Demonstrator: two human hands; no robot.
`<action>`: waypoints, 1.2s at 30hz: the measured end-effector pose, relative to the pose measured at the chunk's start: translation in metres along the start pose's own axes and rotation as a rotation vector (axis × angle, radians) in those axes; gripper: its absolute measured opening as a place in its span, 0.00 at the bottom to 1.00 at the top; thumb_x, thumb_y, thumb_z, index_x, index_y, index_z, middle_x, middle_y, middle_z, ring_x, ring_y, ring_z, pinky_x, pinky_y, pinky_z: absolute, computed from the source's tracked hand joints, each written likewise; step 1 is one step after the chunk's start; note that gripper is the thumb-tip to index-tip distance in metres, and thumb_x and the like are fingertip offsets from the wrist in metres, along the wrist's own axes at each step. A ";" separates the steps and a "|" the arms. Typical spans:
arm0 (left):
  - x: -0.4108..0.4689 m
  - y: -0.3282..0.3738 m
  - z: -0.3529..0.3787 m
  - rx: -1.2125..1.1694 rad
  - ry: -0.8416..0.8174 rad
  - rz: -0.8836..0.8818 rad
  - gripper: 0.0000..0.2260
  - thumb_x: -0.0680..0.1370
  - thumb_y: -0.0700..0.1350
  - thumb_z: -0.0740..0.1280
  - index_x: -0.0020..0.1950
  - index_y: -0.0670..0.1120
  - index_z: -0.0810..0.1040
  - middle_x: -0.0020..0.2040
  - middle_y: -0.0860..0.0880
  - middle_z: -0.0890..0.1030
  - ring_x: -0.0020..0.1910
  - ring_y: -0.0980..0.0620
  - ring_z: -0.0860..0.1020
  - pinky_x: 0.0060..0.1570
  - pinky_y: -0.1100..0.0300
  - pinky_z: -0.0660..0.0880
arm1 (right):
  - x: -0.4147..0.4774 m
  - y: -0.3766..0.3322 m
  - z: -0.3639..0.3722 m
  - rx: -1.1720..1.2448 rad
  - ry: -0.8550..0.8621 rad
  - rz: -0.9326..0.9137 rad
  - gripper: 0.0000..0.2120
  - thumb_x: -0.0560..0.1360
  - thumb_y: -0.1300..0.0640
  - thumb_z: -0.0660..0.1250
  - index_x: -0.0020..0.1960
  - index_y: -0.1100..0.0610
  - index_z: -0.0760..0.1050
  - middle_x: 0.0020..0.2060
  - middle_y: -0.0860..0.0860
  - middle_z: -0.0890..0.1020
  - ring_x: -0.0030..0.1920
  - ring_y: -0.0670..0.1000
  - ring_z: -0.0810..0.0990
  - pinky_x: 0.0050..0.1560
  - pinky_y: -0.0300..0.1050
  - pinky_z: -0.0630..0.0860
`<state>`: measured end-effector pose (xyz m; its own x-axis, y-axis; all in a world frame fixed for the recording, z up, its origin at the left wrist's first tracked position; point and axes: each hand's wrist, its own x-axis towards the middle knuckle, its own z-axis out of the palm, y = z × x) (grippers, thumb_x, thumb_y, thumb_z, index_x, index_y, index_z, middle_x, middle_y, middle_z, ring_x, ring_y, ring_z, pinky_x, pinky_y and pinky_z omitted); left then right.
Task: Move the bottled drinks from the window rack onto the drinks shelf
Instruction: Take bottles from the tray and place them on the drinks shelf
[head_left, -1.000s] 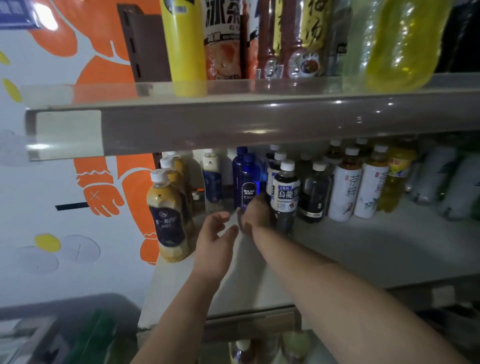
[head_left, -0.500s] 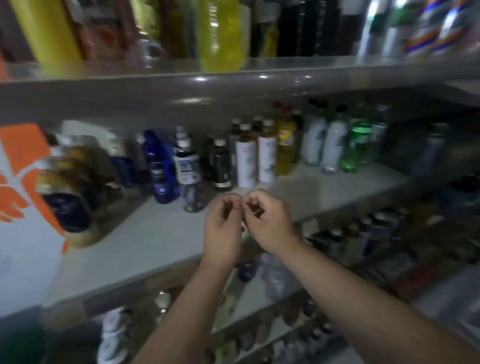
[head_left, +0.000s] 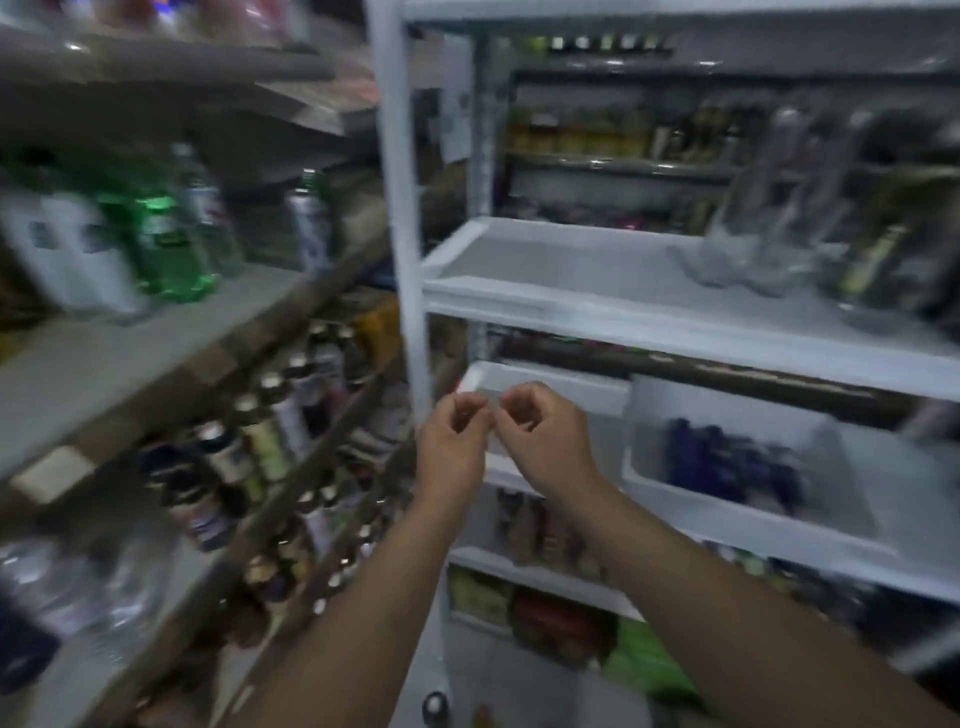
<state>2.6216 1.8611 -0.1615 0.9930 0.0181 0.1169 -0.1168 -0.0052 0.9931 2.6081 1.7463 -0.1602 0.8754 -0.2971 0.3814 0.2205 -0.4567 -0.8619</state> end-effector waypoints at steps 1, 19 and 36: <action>-0.003 -0.008 0.026 0.020 -0.057 -0.028 0.09 0.78 0.39 0.66 0.43 0.52 0.77 0.39 0.52 0.81 0.40 0.54 0.78 0.42 0.58 0.75 | 0.001 0.018 -0.022 -0.032 0.017 0.037 0.06 0.72 0.56 0.74 0.43 0.48 0.78 0.34 0.39 0.80 0.37 0.34 0.79 0.37 0.26 0.72; 0.013 -0.113 0.252 0.120 -0.332 -0.274 0.13 0.77 0.36 0.64 0.44 0.54 0.78 0.43 0.54 0.82 0.39 0.58 0.78 0.39 0.65 0.75 | 0.103 0.283 -0.171 -1.015 -0.481 0.891 0.44 0.75 0.49 0.72 0.80 0.56 0.48 0.78 0.60 0.57 0.76 0.63 0.59 0.71 0.57 0.65; 0.029 -0.086 0.209 0.073 -0.197 -0.274 0.10 0.78 0.38 0.65 0.45 0.53 0.78 0.43 0.54 0.80 0.40 0.60 0.77 0.44 0.59 0.74 | 0.123 0.227 -0.143 0.215 0.012 0.998 0.21 0.75 0.52 0.68 0.62 0.61 0.69 0.53 0.60 0.79 0.49 0.59 0.80 0.49 0.50 0.80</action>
<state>2.6648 1.6527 -0.2438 0.9726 -0.1644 -0.1644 0.1496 -0.0988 0.9838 2.7042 1.4861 -0.2608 0.6978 -0.4690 -0.5414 -0.5338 0.1635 -0.8296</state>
